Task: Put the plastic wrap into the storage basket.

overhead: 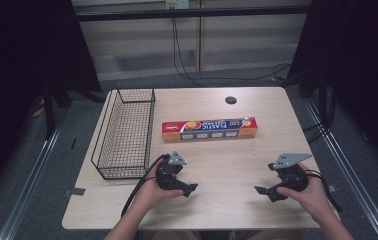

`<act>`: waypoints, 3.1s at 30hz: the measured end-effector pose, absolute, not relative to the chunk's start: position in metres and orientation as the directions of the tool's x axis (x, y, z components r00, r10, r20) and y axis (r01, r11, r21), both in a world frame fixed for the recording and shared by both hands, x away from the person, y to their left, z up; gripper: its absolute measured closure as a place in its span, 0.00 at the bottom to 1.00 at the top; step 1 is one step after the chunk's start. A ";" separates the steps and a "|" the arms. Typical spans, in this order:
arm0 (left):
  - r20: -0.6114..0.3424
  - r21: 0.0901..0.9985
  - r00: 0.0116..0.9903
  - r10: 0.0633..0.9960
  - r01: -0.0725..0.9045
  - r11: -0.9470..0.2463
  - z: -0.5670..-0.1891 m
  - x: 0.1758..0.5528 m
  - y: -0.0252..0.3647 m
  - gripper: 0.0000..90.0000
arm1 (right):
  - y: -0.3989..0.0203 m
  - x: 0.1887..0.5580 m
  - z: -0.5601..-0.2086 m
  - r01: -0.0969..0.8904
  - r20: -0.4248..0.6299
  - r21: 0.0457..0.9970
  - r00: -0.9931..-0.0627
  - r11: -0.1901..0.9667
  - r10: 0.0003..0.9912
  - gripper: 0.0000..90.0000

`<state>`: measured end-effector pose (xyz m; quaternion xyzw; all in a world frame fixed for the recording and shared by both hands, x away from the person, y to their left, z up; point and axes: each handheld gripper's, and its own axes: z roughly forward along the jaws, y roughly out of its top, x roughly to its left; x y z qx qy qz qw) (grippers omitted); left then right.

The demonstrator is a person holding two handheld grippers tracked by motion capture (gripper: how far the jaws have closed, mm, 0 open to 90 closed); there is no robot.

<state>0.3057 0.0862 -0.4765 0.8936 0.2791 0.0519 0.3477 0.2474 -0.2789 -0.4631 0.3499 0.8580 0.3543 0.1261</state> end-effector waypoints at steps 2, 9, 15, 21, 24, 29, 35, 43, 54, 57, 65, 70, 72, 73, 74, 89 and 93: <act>-0.103 0.651 0.842 0.529 0.459 -0.604 -0.474 0.306 0.084 0.05 | -0.280 0.247 -0.463 0.513 0.035 0.696 -0.723 0.503 0.690 0.06; -0.104 0.663 0.854 0.510 0.442 -0.604 -0.459 0.316 0.074 0.05 | -0.280 0.247 -0.463 0.510 0.038 0.696 -0.729 0.505 0.684 0.06; -0.095 0.643 0.871 0.482 0.423 -0.638 -0.443 0.333 0.063 0.05 | -0.280 0.246 -0.463 0.507 0.036 0.695 -0.733 0.510 0.679 0.06; -0.106 0.623 0.874 0.474 0.430 -0.654 -0.438 0.349 0.051 0.05 | -0.282 0.246 -0.463 0.505 0.035 0.696 -0.735 0.511 0.678 0.06; -0.100 0.620 0.878 0.468 0.423 -0.661 -0.436 0.354 0.048 0.05 | -0.282 0.246 -0.463 0.500 0.035 0.698 -0.739 0.513 0.672 0.06; -0.121 0.631 0.860 0.495 0.452 -0.630 -0.433 0.365 0.042 0.05 | -0.285 0.246 -0.463 0.498 0.046 0.710 -0.738 0.498 0.673 0.06; -0.133 0.637 0.862 0.489 0.452 -0.624 -0.432 0.377 0.038 0.04 | -0.286 0.246 -0.463 0.489 0.041 0.715 -0.742 0.500 0.669 0.05; -0.146 0.636 0.844 0.517 0.480 -0.604 -0.435 0.392 0.032 0.05 | -0.285 0.246 -0.463 0.478 0.040 0.719 -0.754 0.505 0.656 0.05; -0.140 0.638 0.843 0.519 0.478 -0.604 -0.433 0.408 0.023 0.05 | -0.284 0.246 -0.463 0.470 0.040 0.718 -0.764 0.513 0.644 0.05; -0.137 0.643 0.835 0.533 0.484 -0.594 -0.433 0.412 0.019 0.05 | -0.284 0.246 -0.463 0.470 0.039 0.718 -0.764 0.514 0.644 0.05; -0.123 0.634 0.831 0.543 0.487 -0.600 -0.430 0.428 0.020 0.05 | -0.284 0.245 -0.463 0.464 0.040 0.721 -0.769 0.514 0.638 0.06; -0.127 0.635 0.812 0.570 0.508 -0.582 -0.433 0.434 0.022 0.05 | -0.283 0.245 -0.463 0.462 0.043 0.721 -0.774 0.516 0.632 0.06; -0.123 0.631 0.811 0.572 0.509 -0.586 -0.434 0.435 0.023 0.05 | -0.283 0.245 -0.463 0.461 0.043 0.721 -0.775 0.517 0.631 0.06; -0.127 0.627 0.809 0.574 0.514 -0.585 -0.435 0.437 0.024 0.05 | -0.282 0.245 -0.463 0.462 0.044 0.721 -0.774 0.516 0.631 0.06; -0.127 0.628 0.801 0.585 0.522 -0.578 -0.437 0.438 0.023 0.04 | -0.282 0.245 -0.463 0.461 0.046 0.722 -0.776 0.516 0.629 0.06; -0.087 0.627 0.789 0.609 0.518 -0.581 -0.449 0.453 0.020 0.03 | -0.279 0.245 -0.465 0.457 0.041 0.709 -0.788 0.538 0.615 0.06; -0.082 0.636 0.786 0.612 0.514 -0.575 -0.450 0.457 0.020 0.03 | -0.278 0.245 -0.465 0.455 0.041 0.710 -0.789 0.537 0.613 0.06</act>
